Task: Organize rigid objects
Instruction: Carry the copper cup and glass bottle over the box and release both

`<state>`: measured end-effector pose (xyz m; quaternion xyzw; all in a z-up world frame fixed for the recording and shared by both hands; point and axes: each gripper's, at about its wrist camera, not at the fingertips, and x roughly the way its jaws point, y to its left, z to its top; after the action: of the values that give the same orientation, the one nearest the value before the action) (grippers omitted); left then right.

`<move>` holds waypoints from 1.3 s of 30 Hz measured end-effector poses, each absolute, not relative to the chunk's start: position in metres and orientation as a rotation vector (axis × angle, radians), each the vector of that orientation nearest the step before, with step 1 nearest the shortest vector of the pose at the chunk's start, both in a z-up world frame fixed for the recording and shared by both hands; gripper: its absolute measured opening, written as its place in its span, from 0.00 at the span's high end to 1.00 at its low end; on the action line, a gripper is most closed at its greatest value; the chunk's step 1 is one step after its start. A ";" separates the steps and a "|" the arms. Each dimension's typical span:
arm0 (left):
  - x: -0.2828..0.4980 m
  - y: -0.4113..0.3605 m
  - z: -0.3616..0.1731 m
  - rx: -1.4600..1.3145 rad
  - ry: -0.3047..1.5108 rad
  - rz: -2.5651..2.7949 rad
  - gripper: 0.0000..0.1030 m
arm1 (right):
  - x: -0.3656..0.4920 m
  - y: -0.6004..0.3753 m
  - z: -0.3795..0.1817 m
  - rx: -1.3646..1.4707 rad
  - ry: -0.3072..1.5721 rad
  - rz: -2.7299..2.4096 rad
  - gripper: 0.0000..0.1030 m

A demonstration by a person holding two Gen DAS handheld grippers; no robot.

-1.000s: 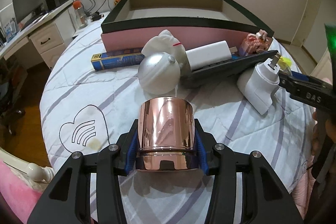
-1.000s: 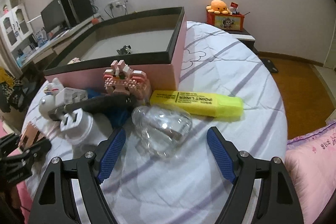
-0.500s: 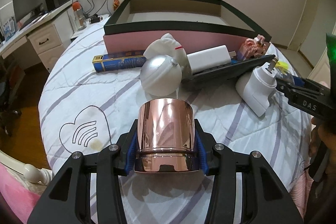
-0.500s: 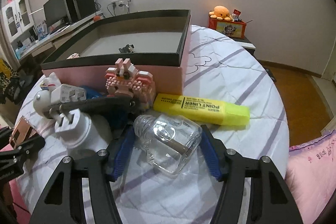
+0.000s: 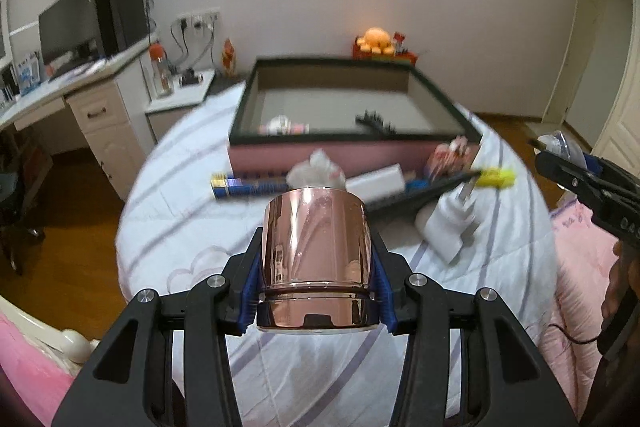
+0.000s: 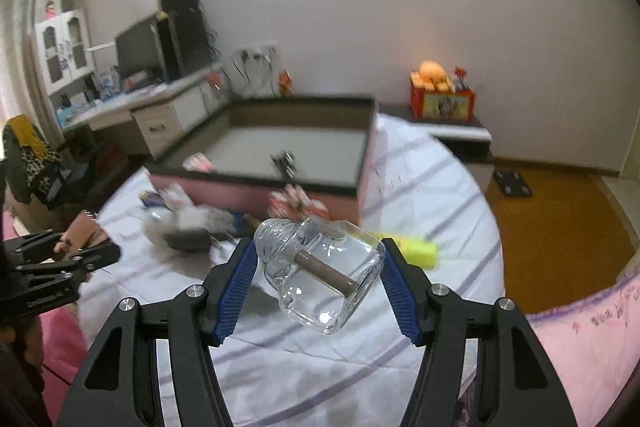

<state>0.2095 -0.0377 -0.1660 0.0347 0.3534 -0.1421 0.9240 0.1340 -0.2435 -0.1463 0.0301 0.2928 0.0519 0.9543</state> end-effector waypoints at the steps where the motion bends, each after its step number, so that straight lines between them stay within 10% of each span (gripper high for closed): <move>1: 0.208 -0.038 -0.159 0.074 0.707 -0.291 0.54 | 0.131 -0.239 -0.138 0.051 0.573 0.116 0.39; 17: 0.218 -0.042 -0.068 0.063 0.454 -0.290 0.54 | 0.140 -0.197 -0.065 -0.039 0.351 0.225 0.41; 39: 0.391 -0.087 -0.140 0.149 0.672 -0.273 0.54 | 0.308 -0.196 -0.125 -0.049 0.560 0.280 0.41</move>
<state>0.3911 -0.0872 -0.1401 0.0730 0.3284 -0.1332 0.9323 0.3076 -0.1960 -0.1251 -0.0239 0.2753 0.1377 0.9511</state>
